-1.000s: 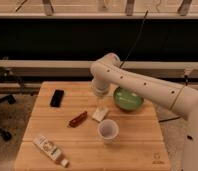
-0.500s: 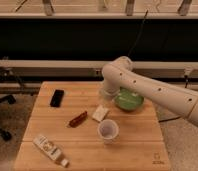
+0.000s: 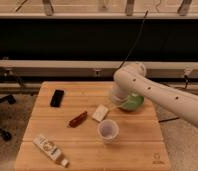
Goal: Move the arm in a circular motion
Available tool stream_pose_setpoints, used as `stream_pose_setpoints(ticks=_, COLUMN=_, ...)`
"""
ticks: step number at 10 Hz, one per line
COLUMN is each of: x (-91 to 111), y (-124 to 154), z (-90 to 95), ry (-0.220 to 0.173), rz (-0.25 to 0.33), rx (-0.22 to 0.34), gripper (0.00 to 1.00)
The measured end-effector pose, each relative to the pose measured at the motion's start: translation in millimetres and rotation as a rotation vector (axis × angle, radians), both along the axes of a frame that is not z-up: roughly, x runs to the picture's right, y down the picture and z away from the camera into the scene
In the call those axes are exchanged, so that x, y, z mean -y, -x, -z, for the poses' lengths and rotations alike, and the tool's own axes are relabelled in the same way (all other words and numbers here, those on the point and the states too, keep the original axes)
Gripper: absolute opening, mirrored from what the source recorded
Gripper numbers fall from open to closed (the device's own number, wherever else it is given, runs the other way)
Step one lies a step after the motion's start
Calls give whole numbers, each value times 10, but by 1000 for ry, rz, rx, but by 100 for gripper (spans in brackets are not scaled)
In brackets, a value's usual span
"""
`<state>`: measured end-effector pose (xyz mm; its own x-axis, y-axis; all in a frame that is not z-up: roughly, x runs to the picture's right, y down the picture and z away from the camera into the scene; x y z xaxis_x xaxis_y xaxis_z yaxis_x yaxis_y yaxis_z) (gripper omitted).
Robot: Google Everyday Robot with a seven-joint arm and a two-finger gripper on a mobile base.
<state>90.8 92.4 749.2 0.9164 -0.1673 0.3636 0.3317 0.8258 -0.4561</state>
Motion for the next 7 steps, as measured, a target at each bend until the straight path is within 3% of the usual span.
stream_pose_setpoints(ticks=4, x=95, y=-103, z=-74, ry=3, rz=-38, rx=-16, gripper=11)
stream_pose_setpoints(ticks=7, x=290, y=-468, z=-238, ry=-1, rz=-63, rx=-21, gripper=11)
